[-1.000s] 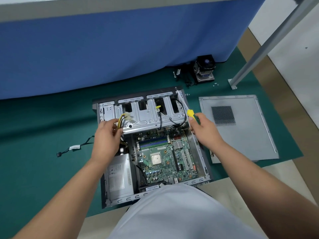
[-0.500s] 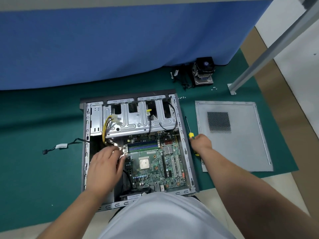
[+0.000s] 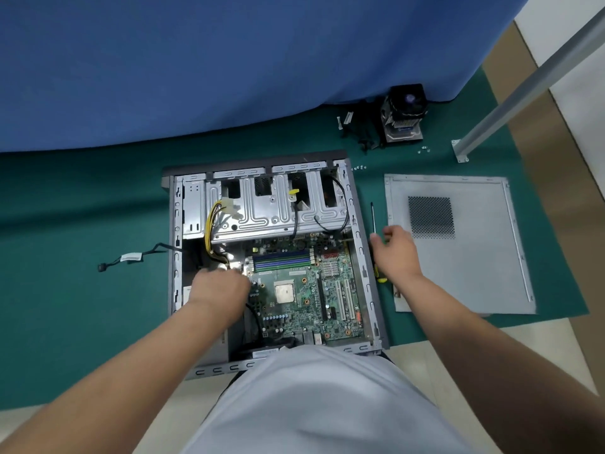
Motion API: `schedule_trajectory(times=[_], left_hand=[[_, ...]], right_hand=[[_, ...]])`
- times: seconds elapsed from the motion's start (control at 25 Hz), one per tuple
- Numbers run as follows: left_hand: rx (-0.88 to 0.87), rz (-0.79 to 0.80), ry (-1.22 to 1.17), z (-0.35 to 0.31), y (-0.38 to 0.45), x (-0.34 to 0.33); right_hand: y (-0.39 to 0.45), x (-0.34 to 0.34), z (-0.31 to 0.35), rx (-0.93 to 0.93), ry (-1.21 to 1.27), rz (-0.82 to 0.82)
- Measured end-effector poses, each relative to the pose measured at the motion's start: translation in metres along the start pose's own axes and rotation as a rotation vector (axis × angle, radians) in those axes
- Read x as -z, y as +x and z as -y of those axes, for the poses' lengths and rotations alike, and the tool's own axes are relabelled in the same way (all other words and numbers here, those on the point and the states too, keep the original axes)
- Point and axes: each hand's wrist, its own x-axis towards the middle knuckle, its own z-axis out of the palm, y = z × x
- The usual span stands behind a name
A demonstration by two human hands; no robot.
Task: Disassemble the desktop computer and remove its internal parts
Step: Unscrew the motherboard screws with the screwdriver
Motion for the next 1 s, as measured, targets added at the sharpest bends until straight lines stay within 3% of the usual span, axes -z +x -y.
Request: schedule_trajectory(times=[0.12, 0.24, 0.36, 0.6, 0.8, 1.0], left_hand=[[-0.185, 0.056, 0.043, 0.005, 0.009, 0.009], [-0.369, 0.125, -0.012, 0.021, 0.011, 0.018], [-0.494, 0.146, -0.065, 0.028, -0.001, 0.013], [-0.669, -0.055, -0.087, 0.041, -0.035, -0.018], [-0.642, -0.094, -0.198, 0.041, -0.054, -0.032], [-0.35, -0.191, -0.193, 0.019, -0.079, -0.04]], right_hand=[[-0.036, 0.014, 0.017, 0.298, 0.059, -0.095], [-0.066, 0.001, 0.026, 0.586, -0.228, -0.021], [-0.08, -0.022, 0.027, 0.609, -0.485, -0.029], [-0.08, -0.031, 0.019, 0.577, -0.533, -0.104], [-0.084, -0.031, 0.022, 0.564, -0.568, -0.117], [-0.088, -0.031, 0.025, 0.544, -0.591, -0.12]])
